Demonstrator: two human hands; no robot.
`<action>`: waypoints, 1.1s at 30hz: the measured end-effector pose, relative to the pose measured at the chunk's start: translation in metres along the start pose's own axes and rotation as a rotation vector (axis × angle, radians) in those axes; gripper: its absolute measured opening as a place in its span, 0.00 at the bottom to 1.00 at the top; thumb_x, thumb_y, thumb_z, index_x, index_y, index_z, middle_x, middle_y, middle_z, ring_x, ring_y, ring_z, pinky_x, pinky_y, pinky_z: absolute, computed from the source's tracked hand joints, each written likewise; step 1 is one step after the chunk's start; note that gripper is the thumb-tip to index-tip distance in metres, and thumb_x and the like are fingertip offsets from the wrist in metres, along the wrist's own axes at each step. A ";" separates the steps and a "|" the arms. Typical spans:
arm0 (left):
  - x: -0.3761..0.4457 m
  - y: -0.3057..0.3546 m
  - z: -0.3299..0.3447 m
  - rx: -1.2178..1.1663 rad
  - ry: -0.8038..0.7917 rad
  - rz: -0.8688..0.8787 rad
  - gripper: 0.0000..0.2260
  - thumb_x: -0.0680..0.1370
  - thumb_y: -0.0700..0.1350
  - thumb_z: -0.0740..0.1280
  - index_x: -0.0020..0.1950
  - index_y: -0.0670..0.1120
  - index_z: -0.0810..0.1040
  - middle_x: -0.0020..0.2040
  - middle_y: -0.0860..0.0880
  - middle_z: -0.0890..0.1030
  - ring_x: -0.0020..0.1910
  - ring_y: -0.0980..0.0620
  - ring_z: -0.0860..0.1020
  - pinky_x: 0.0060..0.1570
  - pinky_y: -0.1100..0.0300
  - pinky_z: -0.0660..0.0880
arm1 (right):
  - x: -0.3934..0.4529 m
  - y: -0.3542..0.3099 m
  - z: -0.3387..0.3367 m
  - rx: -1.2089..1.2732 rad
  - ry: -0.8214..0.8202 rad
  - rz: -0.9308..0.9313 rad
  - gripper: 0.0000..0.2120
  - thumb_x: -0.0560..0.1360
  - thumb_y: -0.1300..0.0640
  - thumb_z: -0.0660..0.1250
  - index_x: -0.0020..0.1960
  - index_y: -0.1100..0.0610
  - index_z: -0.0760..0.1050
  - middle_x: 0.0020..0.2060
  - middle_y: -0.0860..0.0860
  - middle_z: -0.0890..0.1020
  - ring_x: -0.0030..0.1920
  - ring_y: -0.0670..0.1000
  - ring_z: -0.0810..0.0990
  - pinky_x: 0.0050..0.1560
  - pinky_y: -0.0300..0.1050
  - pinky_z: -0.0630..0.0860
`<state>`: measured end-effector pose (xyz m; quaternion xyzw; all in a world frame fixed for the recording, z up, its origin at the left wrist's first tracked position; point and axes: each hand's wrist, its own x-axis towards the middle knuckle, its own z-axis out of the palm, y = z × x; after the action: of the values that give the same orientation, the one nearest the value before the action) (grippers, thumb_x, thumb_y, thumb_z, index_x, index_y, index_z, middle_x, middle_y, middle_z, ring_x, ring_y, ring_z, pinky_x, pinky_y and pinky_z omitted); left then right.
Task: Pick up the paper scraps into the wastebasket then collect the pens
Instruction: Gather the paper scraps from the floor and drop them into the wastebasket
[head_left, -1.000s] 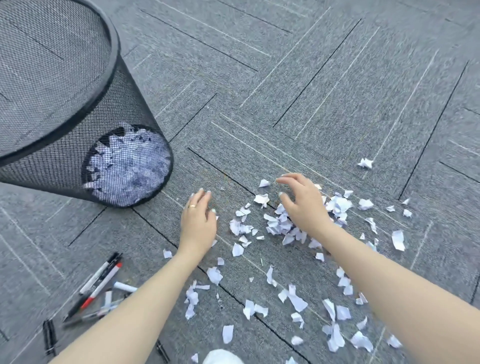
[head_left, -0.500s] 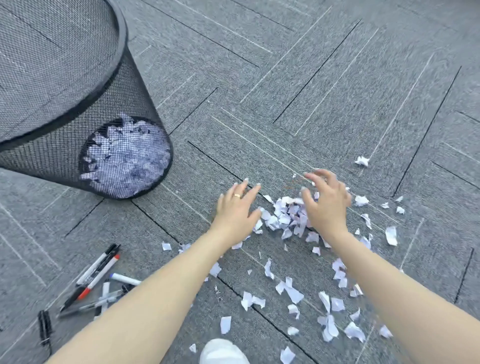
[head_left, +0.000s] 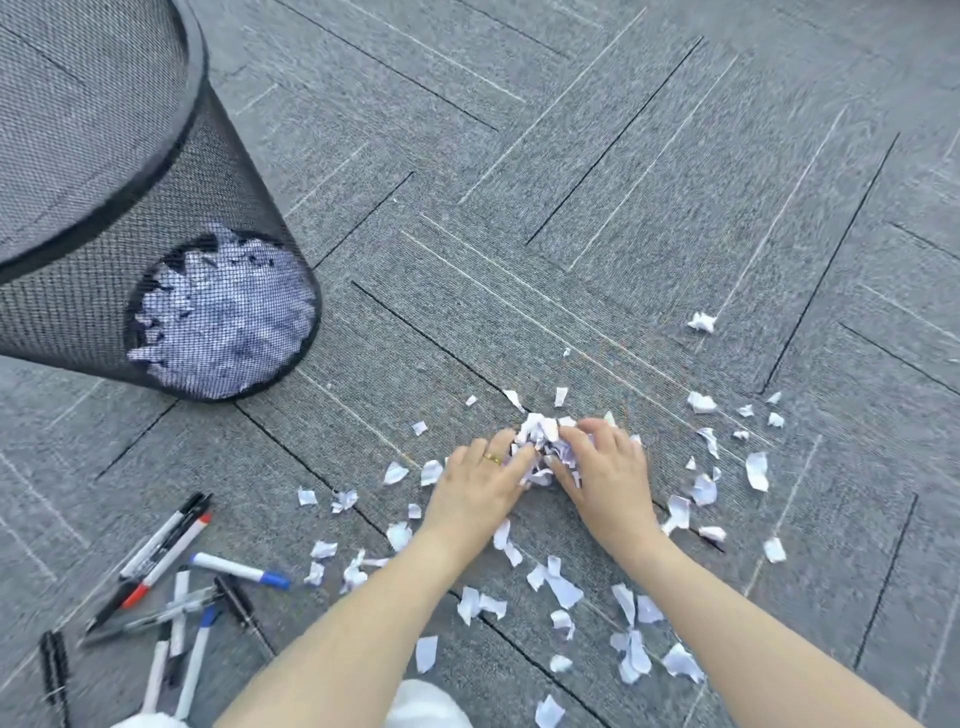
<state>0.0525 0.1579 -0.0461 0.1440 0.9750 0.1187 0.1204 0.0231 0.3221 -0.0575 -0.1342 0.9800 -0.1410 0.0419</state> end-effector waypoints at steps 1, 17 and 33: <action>0.000 -0.002 -0.002 -0.037 -0.021 0.010 0.22 0.67 0.44 0.74 0.58 0.47 0.70 0.52 0.45 0.76 0.42 0.47 0.78 0.37 0.56 0.74 | 0.002 -0.001 -0.001 0.007 -0.013 -0.037 0.14 0.66 0.54 0.74 0.49 0.56 0.76 0.45 0.53 0.79 0.44 0.57 0.79 0.42 0.50 0.75; 0.019 -0.020 -0.092 -0.729 -0.219 -0.184 0.09 0.82 0.44 0.52 0.42 0.48 0.65 0.35 0.50 0.68 0.30 0.54 0.65 0.30 0.60 0.65 | 0.017 -0.030 -0.062 0.965 -0.073 0.719 0.23 0.78 0.50 0.59 0.26 0.54 0.61 0.19 0.47 0.62 0.19 0.45 0.57 0.27 0.40 0.59; -0.037 -0.133 -0.327 -1.177 0.453 -0.390 0.10 0.81 0.44 0.56 0.43 0.53 0.71 0.34 0.52 0.69 0.25 0.58 0.65 0.21 0.68 0.62 | 0.158 -0.294 -0.227 1.518 -0.057 0.185 0.12 0.77 0.53 0.60 0.36 0.55 0.66 0.33 0.50 0.71 0.34 0.50 0.69 0.37 0.43 0.68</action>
<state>-0.0346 -0.0418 0.2345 -0.1537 0.7568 0.6353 -0.0099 -0.0823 0.0670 0.2373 0.0102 0.6202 -0.7680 0.1595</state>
